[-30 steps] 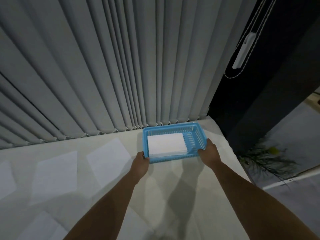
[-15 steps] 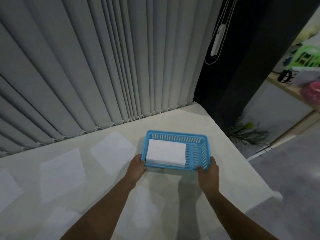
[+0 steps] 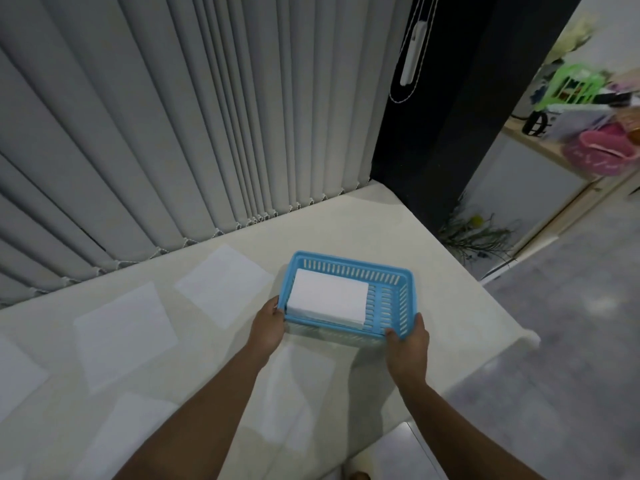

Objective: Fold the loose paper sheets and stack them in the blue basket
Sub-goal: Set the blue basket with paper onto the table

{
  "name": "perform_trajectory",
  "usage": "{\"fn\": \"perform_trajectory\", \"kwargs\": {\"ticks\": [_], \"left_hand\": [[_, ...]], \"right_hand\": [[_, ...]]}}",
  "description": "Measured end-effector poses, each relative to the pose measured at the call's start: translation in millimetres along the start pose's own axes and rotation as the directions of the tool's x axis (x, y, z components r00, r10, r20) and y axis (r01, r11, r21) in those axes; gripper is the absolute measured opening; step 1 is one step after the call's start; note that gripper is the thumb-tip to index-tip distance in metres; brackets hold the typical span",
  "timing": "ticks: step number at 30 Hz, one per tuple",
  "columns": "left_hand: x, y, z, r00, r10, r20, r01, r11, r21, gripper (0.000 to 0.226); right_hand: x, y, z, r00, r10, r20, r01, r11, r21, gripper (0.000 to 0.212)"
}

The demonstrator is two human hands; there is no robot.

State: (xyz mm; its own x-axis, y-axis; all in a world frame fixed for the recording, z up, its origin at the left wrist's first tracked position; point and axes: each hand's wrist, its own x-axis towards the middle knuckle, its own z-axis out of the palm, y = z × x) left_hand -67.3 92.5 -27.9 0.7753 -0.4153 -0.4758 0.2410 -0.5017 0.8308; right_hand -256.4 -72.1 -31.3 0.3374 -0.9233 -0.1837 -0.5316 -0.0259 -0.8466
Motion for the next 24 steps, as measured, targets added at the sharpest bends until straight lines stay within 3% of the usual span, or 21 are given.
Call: {"fn": "perform_trajectory", "kwargs": {"ticks": [5, 11, 15, 17, 20, 22, 24], "left_hand": [[-4.0, 1.2, 0.9, 0.999, 0.034, -0.009, -0.033, 0.996, 0.086, 0.039], [-6.0, -1.3, 3.8, 0.997, 0.055, -0.058, -0.045, 0.986, 0.163, 0.041], [-12.3, 0.0, 5.8, 0.997, 0.052, -0.053, -0.043, 0.986, 0.162, 0.043], [-16.3, 0.5, 6.6, 0.997, 0.044, -0.069, -0.032, 0.986, 0.164, 0.045], [-26.0, -5.0, 4.2, 0.989, 0.034, -0.144, -0.009, 0.986, 0.166, 0.047], [-35.1, -17.8, -2.7, 0.974, 0.034, -0.224, 0.012, 0.980, 0.199, 0.046], [-47.1, -35.6, -12.9, 0.954, 0.015, -0.301, 0.058, 0.970, 0.234, 0.045]], "right_hand": [[1.9, -1.0, 0.1, 0.999, 0.026, 0.033, -0.023, 0.996, -0.087, 0.062], [2.9, -3.1, 1.0, 0.999, 0.036, 0.026, -0.031, 0.985, -0.168, 0.062], [0.4, -9.2, -1.5, 1.000, -0.002, 0.005, 0.003, 0.941, -0.338, 0.064], [-2.0, -14.9, -1.2, 0.997, -0.076, 0.008, 0.072, 0.898, -0.434, 0.068], [-7.2, -27.2, 6.2, 0.949, -0.307, 0.076, 0.299, 0.788, -0.538, 0.068], [-10.8, -36.9, 17.4, 0.886, -0.422, 0.193, 0.454, 0.700, -0.551, 0.065], [-14.4, -47.4, 31.6, 0.773, -0.540, 0.333, 0.626, 0.564, -0.539, 0.061]]}}
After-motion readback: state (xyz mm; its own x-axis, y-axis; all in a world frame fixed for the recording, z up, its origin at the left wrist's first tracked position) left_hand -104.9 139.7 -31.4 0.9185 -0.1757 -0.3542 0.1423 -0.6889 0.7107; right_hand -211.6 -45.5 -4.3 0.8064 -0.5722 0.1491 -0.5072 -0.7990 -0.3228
